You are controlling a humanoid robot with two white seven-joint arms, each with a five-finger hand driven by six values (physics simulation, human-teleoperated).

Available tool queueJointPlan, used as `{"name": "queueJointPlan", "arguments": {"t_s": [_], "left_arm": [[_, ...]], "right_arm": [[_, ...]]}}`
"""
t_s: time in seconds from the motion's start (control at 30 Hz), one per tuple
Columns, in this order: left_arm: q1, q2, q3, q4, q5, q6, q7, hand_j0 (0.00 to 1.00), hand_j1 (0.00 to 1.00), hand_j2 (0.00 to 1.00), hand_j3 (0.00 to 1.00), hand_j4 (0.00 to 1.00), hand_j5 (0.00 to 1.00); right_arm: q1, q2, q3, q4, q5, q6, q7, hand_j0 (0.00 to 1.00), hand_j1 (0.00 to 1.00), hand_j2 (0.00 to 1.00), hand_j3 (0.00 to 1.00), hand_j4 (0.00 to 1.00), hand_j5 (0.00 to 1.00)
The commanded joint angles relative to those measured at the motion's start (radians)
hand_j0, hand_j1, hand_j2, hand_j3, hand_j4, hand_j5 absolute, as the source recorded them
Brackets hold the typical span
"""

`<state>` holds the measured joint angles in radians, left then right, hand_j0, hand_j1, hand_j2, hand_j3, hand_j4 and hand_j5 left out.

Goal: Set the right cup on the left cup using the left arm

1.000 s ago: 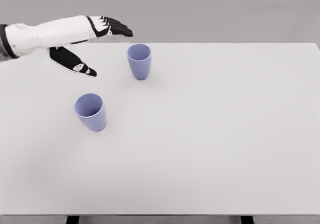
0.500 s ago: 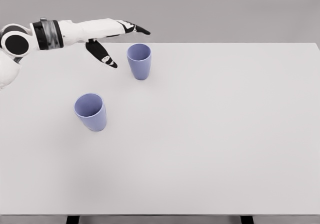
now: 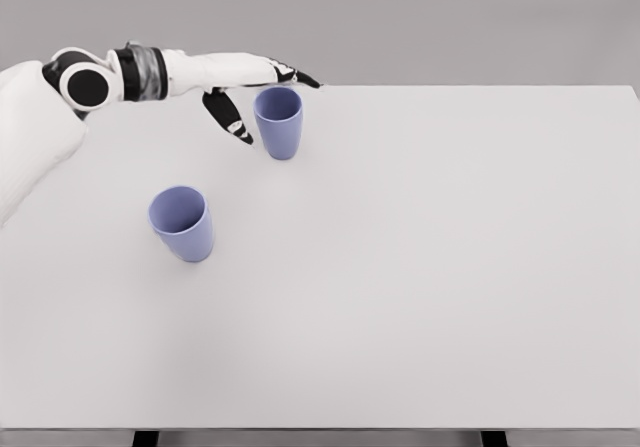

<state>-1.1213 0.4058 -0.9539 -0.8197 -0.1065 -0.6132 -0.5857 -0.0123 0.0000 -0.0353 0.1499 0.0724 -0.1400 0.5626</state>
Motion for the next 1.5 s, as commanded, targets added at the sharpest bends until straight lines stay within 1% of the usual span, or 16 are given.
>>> {"name": "queueJointPlan", "arguments": {"t_s": [0.0, 0.03, 0.07, 0.13, 0.3, 0.37, 0.5, 0.73, 1.13, 1.47], "left_arm": [[0.000, -0.010, 0.007, 0.085, -0.022, 0.002, 0.004, 1.00, 1.00, 1.00, 1.00, 1.00, 1.00], [-0.012, -0.016, 0.009, 0.109, -0.022, 0.002, 0.006, 1.00, 1.00, 1.00, 1.00, 1.00, 1.00], [-0.012, -0.016, 0.009, 0.114, -0.024, 0.002, 0.007, 1.00, 1.00, 1.00, 1.00, 1.00, 1.00], [-0.012, -0.051, 0.014, 0.165, -0.035, 0.002, 0.009, 1.00, 1.00, 1.00, 1.00, 1.00, 1.00], [-0.029, -0.097, 0.014, 0.175, -0.048, 0.002, 0.007, 1.00, 1.00, 1.00, 1.00, 1.00, 1.00], [-0.029, -0.125, 0.015, 0.201, -0.084, 0.002, 0.007, 1.00, 1.00, 1.00, 1.00, 1.00, 1.00], [-0.031, -0.137, 0.015, 0.217, -0.085, 0.002, 0.010, 1.00, 1.00, 1.00, 1.00, 1.00, 1.00], [-0.031, -0.134, 0.015, 0.215, -0.082, 0.002, 0.012, 1.00, 1.00, 1.00, 1.00, 1.00, 1.00], [-0.031, -0.131, 0.015, 0.237, -0.084, 0.002, 0.018, 1.00, 1.00, 1.00, 1.00, 1.00, 1.00], [-0.028, -0.145, 0.012, 0.238, -0.093, 0.002, 0.026, 1.00, 1.00, 1.00, 1.00, 1.00, 1.00]], "right_arm": [[0.000, 0.000, 0.000, 0.000, 0.001, -0.001, 0.000, 1.00, 1.00, 1.00, 1.00, 1.00, 1.00], [0.000, 0.000, 0.000, 0.000, 0.001, 0.000, 0.000, 1.00, 1.00, 1.00, 1.00, 1.00, 1.00], [0.000, 0.000, 0.000, 0.000, 0.001, -0.001, 0.000, 1.00, 1.00, 1.00, 1.00, 1.00, 1.00], [0.000, 0.000, 0.000, -0.001, 0.001, -0.001, 0.000, 1.00, 1.00, 1.00, 1.00, 1.00, 1.00], [0.000, 0.000, 0.000, 0.000, 0.001, -0.001, 0.000, 1.00, 1.00, 1.00, 1.00, 1.00, 1.00], [0.000, 0.000, 0.000, 0.000, 0.001, -0.001, 0.000, 1.00, 1.00, 1.00, 1.00, 1.00, 1.00], [0.000, 0.000, 0.000, 0.000, 0.001, -0.001, 0.000, 1.00, 1.00, 1.00, 1.00, 1.00, 1.00], [0.000, 0.000, 0.000, 0.000, 0.001, -0.001, 0.000, 1.00, 1.00, 1.00, 1.00, 1.00, 1.00], [0.000, 0.000, 0.000, 0.000, 0.001, -0.001, 0.000, 1.00, 1.00, 1.00, 1.00, 1.00, 1.00], [0.000, 0.000, 0.000, -0.001, 0.001, -0.001, 0.000, 1.00, 1.00, 1.00, 1.00, 1.00, 1.00]]}}
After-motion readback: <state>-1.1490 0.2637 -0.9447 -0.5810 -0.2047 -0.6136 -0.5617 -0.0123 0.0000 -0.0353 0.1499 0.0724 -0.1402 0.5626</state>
